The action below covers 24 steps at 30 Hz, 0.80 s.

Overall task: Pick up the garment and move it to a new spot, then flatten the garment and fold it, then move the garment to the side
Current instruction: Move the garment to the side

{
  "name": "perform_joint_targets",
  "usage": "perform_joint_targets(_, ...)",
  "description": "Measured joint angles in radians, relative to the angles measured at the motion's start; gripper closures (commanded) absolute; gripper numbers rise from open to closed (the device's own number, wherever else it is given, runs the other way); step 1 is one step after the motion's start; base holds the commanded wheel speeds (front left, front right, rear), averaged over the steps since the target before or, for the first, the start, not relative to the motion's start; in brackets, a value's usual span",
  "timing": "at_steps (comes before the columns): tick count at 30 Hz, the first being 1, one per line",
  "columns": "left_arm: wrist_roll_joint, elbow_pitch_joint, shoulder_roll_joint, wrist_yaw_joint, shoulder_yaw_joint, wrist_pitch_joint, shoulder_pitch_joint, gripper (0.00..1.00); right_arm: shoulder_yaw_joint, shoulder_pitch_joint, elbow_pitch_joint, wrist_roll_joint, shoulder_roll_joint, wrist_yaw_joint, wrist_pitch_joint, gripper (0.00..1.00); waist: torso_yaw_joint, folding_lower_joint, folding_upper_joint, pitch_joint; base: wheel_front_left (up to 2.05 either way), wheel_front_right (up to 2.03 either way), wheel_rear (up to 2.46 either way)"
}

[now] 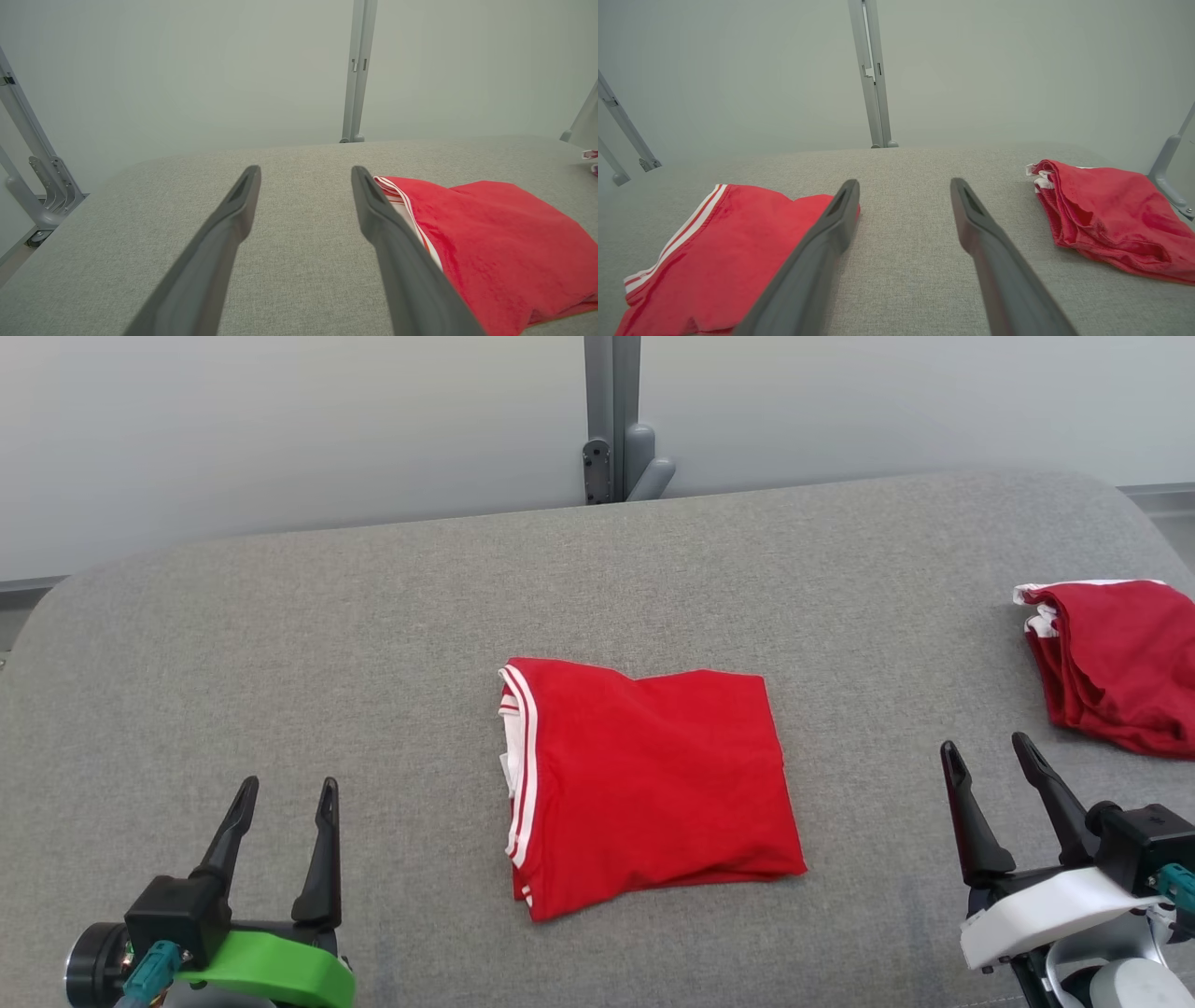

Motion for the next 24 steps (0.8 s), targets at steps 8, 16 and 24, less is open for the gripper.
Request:
perform_joint_targets(8, -0.007, -0.003, 0.003, 0.008, -0.004, 0.000, 0.000, 0.00, -0.013, 0.000, -0.007, 0.000, 0.000, 0.000, 0.009, 0.00, 0.002, 0.0000, 0.0000, 0.002, 0.00, 0.00, 0.00)
perform_joint_targets(16, -0.007, -0.006, 0.005, 0.018, -0.008, 0.000, 0.000, 0.00, -0.021, 0.001, -0.009, 0.000, 0.010, 0.000, 0.011, 0.00, 0.007, 0.0000, 0.0000, 0.007, 0.00, 0.00, 0.00)
perform_joint_targets(24, -0.009, -0.006, 0.008, 0.022, -0.011, -0.004, -0.003, 0.00, -0.024, 0.002, -0.011, -0.001, 0.011, 0.000, 0.015, 0.00, 0.011, 0.0000, 0.0000, 0.014, 0.00, 0.00, 0.00)
